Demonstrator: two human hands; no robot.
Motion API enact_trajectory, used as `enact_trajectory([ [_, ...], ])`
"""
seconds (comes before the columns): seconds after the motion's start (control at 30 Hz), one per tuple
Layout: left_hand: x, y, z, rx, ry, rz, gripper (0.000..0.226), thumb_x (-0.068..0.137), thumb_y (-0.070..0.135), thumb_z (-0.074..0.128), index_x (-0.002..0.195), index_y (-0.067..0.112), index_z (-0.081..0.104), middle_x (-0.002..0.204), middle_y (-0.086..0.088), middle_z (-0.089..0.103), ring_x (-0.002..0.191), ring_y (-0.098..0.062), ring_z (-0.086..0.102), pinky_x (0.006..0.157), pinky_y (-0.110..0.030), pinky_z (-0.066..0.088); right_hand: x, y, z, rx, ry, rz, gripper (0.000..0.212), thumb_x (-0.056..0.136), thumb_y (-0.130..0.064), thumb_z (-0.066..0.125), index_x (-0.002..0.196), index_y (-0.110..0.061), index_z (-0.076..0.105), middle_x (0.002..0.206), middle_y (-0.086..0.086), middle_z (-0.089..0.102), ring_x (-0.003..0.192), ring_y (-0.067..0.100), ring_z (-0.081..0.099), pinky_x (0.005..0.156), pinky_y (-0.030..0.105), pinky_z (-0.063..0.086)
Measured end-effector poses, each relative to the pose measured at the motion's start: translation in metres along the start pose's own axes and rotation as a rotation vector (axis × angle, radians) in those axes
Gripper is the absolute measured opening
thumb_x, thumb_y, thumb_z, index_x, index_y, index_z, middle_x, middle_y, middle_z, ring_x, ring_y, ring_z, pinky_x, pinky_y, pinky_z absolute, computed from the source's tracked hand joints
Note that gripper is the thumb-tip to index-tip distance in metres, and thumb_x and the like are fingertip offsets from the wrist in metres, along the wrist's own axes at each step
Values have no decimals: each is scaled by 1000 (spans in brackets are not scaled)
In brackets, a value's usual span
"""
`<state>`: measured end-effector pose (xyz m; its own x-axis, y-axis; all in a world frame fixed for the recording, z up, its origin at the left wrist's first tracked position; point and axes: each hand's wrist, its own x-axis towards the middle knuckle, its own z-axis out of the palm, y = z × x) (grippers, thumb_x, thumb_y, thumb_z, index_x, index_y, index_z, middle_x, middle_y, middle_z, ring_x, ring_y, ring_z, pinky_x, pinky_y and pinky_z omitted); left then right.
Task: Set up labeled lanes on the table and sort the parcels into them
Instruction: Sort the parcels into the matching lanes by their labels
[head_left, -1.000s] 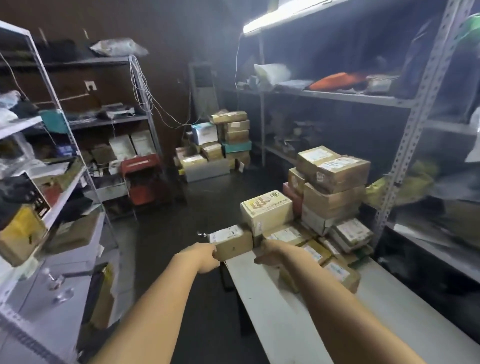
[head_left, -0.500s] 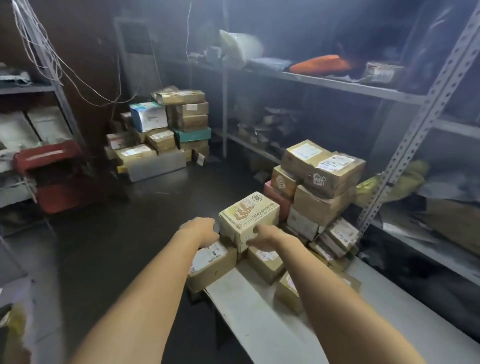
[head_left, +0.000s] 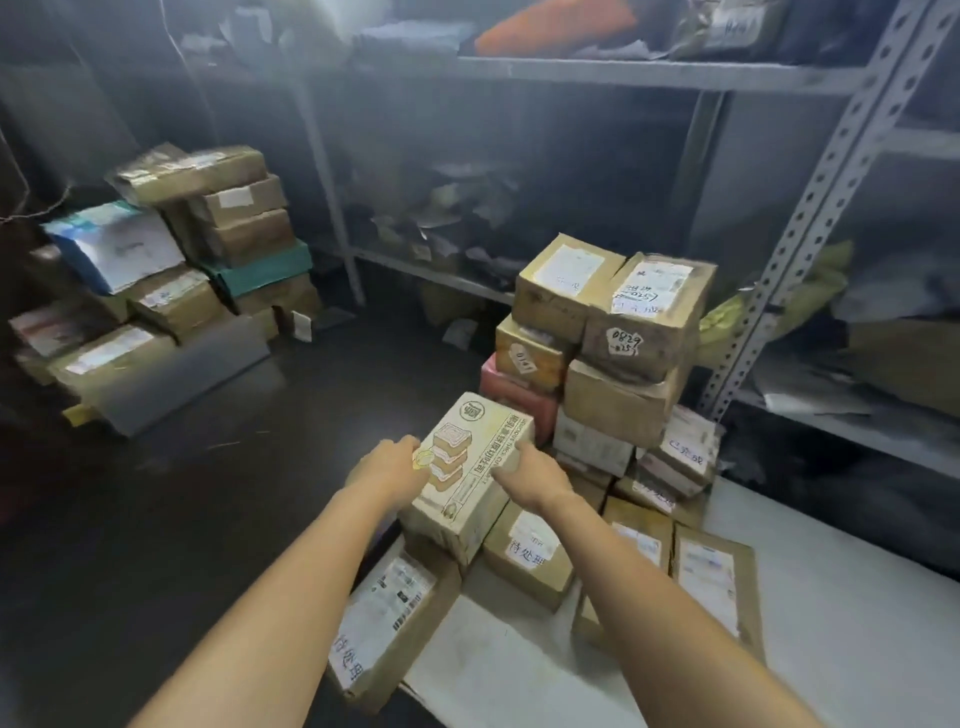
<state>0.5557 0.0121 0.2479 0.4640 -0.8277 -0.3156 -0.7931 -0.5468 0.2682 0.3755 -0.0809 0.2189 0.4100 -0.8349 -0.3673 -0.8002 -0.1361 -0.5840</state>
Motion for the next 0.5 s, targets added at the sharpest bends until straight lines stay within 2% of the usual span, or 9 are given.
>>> enact_trajectory([
  [0.13, 44, -9, 10, -38, -57, -4, 61, 94, 46, 53, 150, 27, 34, 142, -8, 49, 122, -31, 54, 97, -43, 48, 22, 3, 15, 160, -20, 135, 54, 96, -37, 57, 142, -13, 43, 135, 9, 60, 121, 32, 58, 93, 37, 48],
  [0.2, 62, -13, 17, -50, -102, -1, 64, 95, 46, 54, 151, 24, 33, 143, -9, 48, 125, -31, 52, 99, -40, 46, 33, 5, 29, 248, -31, 188, 59, 89, -42, 60, 140, -19, 42, 134, 1, 60, 116, 28, 61, 88, 35, 51],
  [0.27, 76, -15, 24, -88, -154, 21, 58, 96, 42, 54, 147, 20, 37, 140, -8, 51, 123, -29, 52, 96, -36, 44, 51, 16, 46, 353, -40, 215, 64, 83, -45, 64, 138, -21, 41, 134, -5, 62, 112, 23, 64, 95, 40, 53],
  [0.33, 88, -16, 27, -142, -221, 63, 46, 98, 36, 54, 140, 18, 45, 135, -6, 57, 118, -26, 55, 91, -32, 43, 60, 18, 60, 466, -7, 251, 60, 86, -39, 67, 136, -20, 41, 131, -7, 63, 114, 21, 64, 99, 42, 52],
  [0.4, 98, -20, 32, -244, -273, 86, 38, 98, 33, 56, 132, 20, 51, 128, -2, 63, 107, -21, 58, 86, -29, 43, 48, 2, 60, 567, 62, 288, 51, 88, -31, 68, 134, -21, 46, 128, -7, 66, 109, 16, 67, 89, 38, 57],
  [0.47, 104, -27, 33, -350, -296, 98, 37, 94, 36, 61, 127, 21, 51, 123, 1, 65, 104, -18, 62, 90, -32, 49, 41, -10, 64, 679, 110, 330, 40, 92, -18, 65, 127, -22, 49, 125, -2, 68, 104, 18, 69, 76, 35, 59],
  [0.5, 105, -31, 32, -396, -311, 102, 38, 92, 38, 62, 125, 23, 50, 120, 3, 66, 104, -18, 63, 93, -36, 51, 36, -18, 63, 741, 125, 346, 37, 93, -13, 64, 125, -22, 49, 125, 0, 68, 102, 19, 69, 76, 38, 60],
])
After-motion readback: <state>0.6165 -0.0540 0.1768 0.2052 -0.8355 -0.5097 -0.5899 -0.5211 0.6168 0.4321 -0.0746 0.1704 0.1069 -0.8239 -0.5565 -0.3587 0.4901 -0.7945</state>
